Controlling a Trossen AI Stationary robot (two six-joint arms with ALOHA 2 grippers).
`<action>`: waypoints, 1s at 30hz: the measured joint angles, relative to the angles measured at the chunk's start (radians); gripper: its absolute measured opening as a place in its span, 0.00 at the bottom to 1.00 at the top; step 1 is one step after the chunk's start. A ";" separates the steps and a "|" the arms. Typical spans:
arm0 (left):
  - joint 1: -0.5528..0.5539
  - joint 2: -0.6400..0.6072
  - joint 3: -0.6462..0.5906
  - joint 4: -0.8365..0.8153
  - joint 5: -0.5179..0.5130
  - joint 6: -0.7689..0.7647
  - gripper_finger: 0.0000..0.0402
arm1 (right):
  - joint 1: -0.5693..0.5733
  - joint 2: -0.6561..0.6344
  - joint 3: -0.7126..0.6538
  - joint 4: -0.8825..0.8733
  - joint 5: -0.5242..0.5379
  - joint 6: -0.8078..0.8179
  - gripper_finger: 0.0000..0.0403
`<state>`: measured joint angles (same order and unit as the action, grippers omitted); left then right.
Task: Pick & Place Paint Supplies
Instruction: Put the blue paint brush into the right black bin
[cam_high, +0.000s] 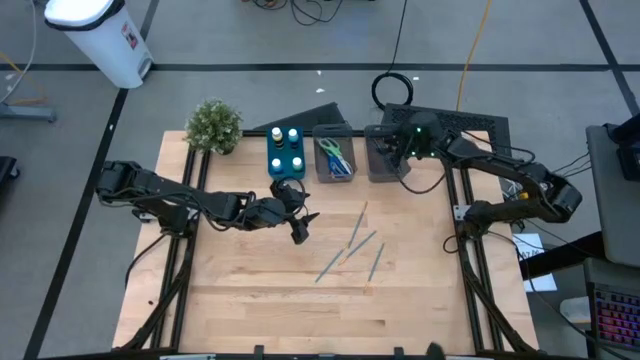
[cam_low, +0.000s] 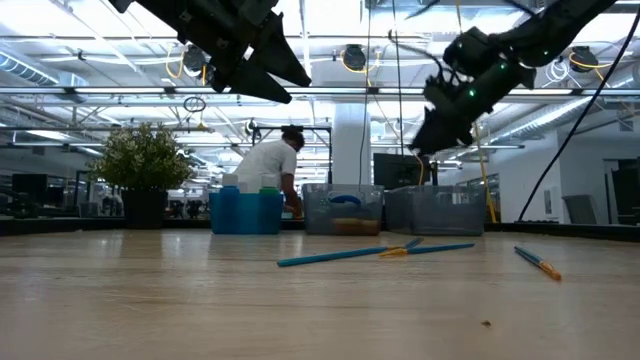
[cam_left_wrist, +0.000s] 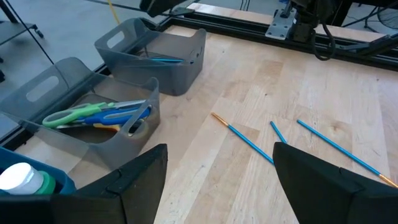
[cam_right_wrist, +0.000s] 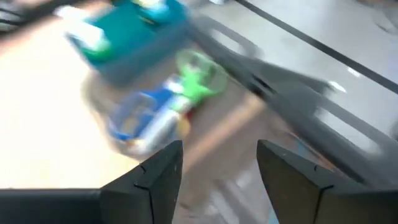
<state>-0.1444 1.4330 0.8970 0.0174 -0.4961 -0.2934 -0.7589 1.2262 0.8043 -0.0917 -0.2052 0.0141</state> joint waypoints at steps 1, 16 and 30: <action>0.000 0.000 0.000 0.000 0.000 0.000 0.75 | 0.020 -0.004 0.000 0.018 -0.027 0.000 0.50; 0.000 0.000 0.000 0.000 0.000 -0.030 0.75 | 0.490 0.131 -0.060 0.124 -0.023 -0.211 0.48; 0.000 0.000 0.000 -0.016 0.002 -0.029 0.75 | 0.505 0.396 -0.071 0.127 -0.002 -0.270 0.38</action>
<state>-0.1445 1.4330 0.8967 0.0018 -0.4946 -0.3227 -0.2539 1.6223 0.7338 0.0356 -0.2067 -0.2554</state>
